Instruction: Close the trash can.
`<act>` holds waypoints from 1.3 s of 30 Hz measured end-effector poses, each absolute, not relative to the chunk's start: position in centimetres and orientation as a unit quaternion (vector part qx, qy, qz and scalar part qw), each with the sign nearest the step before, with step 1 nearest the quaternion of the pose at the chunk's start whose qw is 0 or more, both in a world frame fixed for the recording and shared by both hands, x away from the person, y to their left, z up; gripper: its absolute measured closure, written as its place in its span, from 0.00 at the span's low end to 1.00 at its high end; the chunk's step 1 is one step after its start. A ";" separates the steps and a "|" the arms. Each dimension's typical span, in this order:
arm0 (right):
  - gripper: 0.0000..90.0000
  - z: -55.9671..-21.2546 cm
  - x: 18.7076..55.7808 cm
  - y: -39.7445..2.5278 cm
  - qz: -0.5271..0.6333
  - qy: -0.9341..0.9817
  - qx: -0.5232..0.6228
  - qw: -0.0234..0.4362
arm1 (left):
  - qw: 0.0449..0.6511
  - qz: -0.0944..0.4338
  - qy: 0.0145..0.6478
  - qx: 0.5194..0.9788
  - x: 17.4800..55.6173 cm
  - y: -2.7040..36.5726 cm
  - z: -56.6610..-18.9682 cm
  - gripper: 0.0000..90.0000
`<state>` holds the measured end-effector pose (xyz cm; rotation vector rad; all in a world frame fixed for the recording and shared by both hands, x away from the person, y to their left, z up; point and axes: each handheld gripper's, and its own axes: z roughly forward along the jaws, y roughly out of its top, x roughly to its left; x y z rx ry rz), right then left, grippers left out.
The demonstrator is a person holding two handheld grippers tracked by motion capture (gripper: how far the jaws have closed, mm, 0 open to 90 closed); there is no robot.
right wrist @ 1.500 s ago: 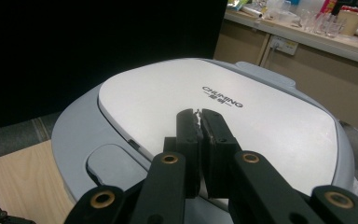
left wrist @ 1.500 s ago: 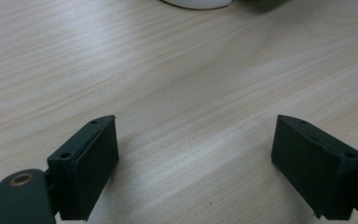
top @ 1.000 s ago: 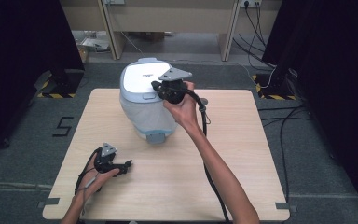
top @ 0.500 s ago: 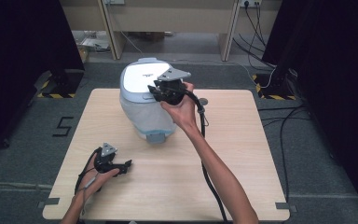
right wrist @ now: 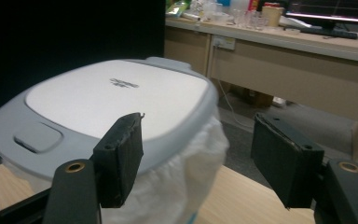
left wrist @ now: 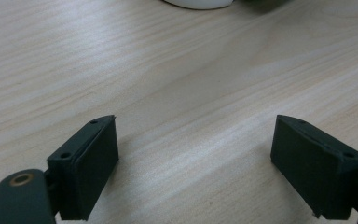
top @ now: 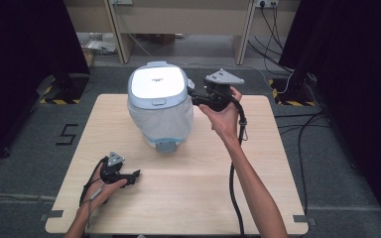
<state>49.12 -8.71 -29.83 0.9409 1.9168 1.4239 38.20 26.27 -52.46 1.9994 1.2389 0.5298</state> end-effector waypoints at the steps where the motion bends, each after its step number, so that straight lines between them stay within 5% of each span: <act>1: 0.38 -29.8 49.1 -8.7 0.532 0.716 0.352 0.284 | 0.357 0.205 0.480 0.775 38.2 26.3 -52.5 0.15; 13: 0.34 -31.9 48.1 -14.1 0.508 0.711 0.387 0.294 | 0.358 0.206 0.480 0.774 38.2 26.3 -52.5 0.15; 39: 0.30 -37.6 43.9 -18.0 0.508 0.705 0.407 0.282 | 0.359 0.205 0.481 0.773 38.2 26.3 -52.5 0.16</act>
